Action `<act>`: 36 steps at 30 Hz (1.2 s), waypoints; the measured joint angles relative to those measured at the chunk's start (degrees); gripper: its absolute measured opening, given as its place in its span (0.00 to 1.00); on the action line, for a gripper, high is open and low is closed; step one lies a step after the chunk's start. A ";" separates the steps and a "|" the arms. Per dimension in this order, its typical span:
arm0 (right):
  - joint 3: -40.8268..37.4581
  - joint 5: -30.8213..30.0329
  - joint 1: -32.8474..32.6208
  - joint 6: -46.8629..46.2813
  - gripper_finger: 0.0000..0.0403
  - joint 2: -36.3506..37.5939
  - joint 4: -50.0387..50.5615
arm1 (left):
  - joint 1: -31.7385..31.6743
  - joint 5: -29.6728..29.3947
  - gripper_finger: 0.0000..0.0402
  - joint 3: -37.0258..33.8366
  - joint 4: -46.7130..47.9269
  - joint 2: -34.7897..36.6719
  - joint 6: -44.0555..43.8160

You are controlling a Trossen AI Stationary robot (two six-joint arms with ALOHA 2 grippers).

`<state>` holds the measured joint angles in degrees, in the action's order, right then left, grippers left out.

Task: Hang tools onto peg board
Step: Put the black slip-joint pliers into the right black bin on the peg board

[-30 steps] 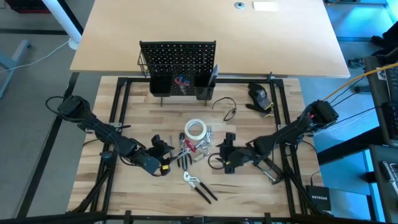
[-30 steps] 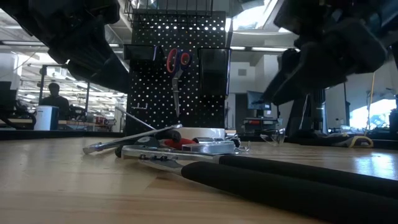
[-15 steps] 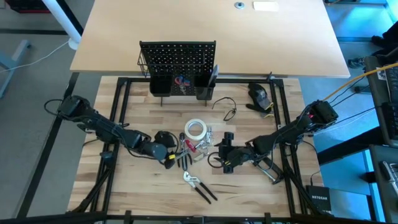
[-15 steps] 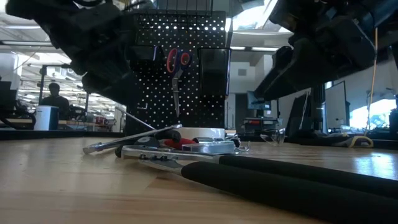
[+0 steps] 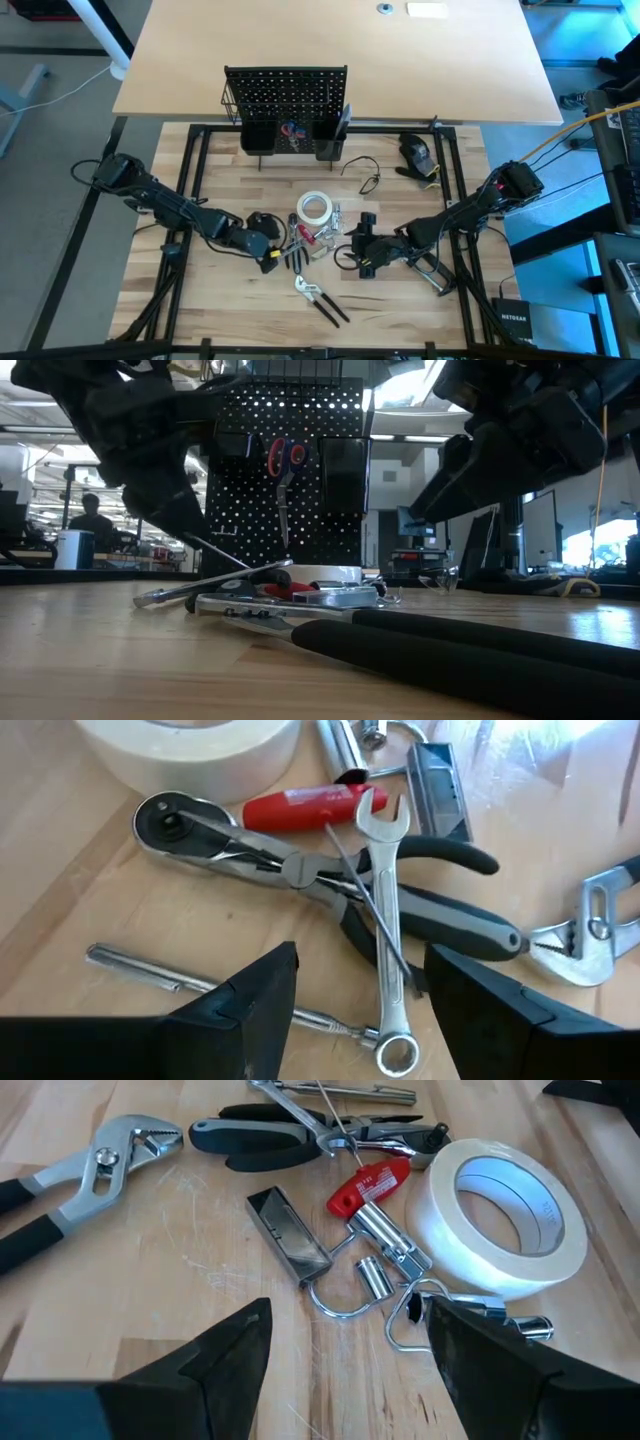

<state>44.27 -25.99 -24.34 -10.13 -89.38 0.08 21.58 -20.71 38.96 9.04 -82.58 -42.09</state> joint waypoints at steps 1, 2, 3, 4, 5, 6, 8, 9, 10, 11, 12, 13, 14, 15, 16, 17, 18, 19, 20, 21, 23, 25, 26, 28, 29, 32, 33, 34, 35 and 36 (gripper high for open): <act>0.00 0.00 0.00 -0.02 0.66 0.00 0.00 | 0.00 0.00 0.52 0.00 -0.16 -0.01 0.06; 0.00 0.00 0.00 -0.01 0.66 0.00 0.00 | 0.00 0.01 0.52 0.00 -0.36 -0.01 0.09; 0.00 0.00 0.00 -0.02 0.66 0.00 0.00 | 0.00 0.05 0.52 0.00 -0.60 -0.01 0.09; 0.00 0.00 0.00 -0.02 0.66 0.00 0.00 | 0.04 0.30 0.52 0.00 -0.77 -0.01 0.09; 0.00 0.00 0.00 -0.02 0.66 0.00 0.00 | 0.07 0.74 0.52 0.00 -0.77 -0.01 0.09; 0.00 0.00 0.00 -0.02 0.66 0.00 0.00 | 0.09 1.20 0.52 0.00 -0.71 -0.01 0.09; 0.00 -0.03 0.00 -0.02 0.66 0.00 0.00 | 0.20 1.57 0.52 0.00 -0.66 -0.01 0.09; 0.00 -0.03 0.00 -0.02 0.66 0.00 -0.02 | 0.28 1.64 0.52 0.00 -0.66 -0.01 0.09; 0.00 -0.01 0.00 -0.02 0.66 0.00 -0.01 | 0.40 1.65 0.52 0.00 -0.68 -0.01 0.10; 0.00 0.02 0.00 -0.04 0.66 0.00 -0.02 | 0.50 1.66 0.52 0.00 -0.68 -0.01 0.31; 0.00 0.02 0.00 -0.05 0.66 0.00 -0.04 | 0.51 1.68 0.52 0.00 -0.71 -0.01 0.46; 0.00 0.02 0.00 -0.08 0.66 0.00 -0.10 | 0.56 1.68 0.52 0.00 -0.87 -0.01 0.50; 0.00 0.02 0.00 -0.18 0.66 0.00 -0.22 | 0.64 1.68 0.52 0.00 -1.01 -0.01 0.50; 0.00 0.03 0.00 -0.55 0.66 0.00 -0.26 | 0.80 1.68 0.52 0.00 -1.05 -0.01 0.50; 0.00 0.07 0.00 -1.19 0.66 0.02 -0.26 | 0.97 1.68 0.52 0.00 -1.08 -0.01 0.50; 0.00 0.41 0.00 -1.69 0.66 0.02 -0.26 | 1.17 1.66 0.52 0.00 -1.11 -0.01 0.50; 0.00 1.11 0.00 -2.07 0.66 0.02 -0.26 | 1.44 1.66 0.52 0.00 -1.11 -0.01 0.50; 0.00 1.69 0.00 -2.65 0.66 0.02 -0.32 | 1.78 1.66 0.52 0.00 -1.12 -0.01 0.50; 0.00 2.22 0.00 -3.21 0.66 0.02 -0.45 | 2.17 1.66 0.52 0.00 -1.14 -0.01 0.46; 0.00 2.74 0.00 -3.79 0.66 0.02 -0.66 | 2.55 1.68 0.52 0.00 -1.14 -0.01 0.14; 0.00 3.50 -0.07 -5.34 0.66 0.02 -1.36 | 3.64 1.66 0.52 0.00 -1.14 -0.01 -0.87; 0.00 5.28 -0.41 -7.55 0.66 0.02 -3.24 | 4.99 1.43 0.52 0.00 -1.14 -0.01 -1.94; 0.00 6.16 -0.86 -8.45 0.66 0.02 -4.61 | 5.77 1.01 0.52 0.00 -1.14 -0.01 -2.52; 0.00 6.69 -2.75 -9.13 0.66 -0.13 -8.51 | 7.59 -1.03 0.52 0.00 -1.14 -0.01 -3.74; 0.07 6.35 -4.05 -9.14 0.66 -0.33 -10.75 | 8.62 -2.01 0.52 0.00 -1.13 -0.01 -4.65; 0.58 2.92 -8.03 -10.75 0.66 -1.25 -13.18 | 11.91 -3.49 0.52 0.00 -1.20 -0.01 -7.57; 1.33 1.82 -9.32 -11.97 0.66 -1.75 -12.61 | 13.09 -4.14 0.52 0.00 -1.44 -0.01 -8.66; 2.28 0.86 -10.56 -13.31 0.66 -2.39 -11.34 | 14.17 -4.96 0.52 0.00 -1.60 -0.01 -9.67; 3.61 -0.03 -11.53 -14.48 0.66 -3.19 -10.18 | 15.22 -5.84 0.52 0.00 -2.19 -0.06 -10.12; 5.11 -0.73 -12.54 -15.38 0.66 -4.19 -9.30 | 16.24 -6.66 0.52 0.00 -3.20 -0.24 -10.65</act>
<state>49.38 -26.73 -36.87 -25.51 -93.57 -9.22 37.82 -27.37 38.96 5.83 -82.83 -52.73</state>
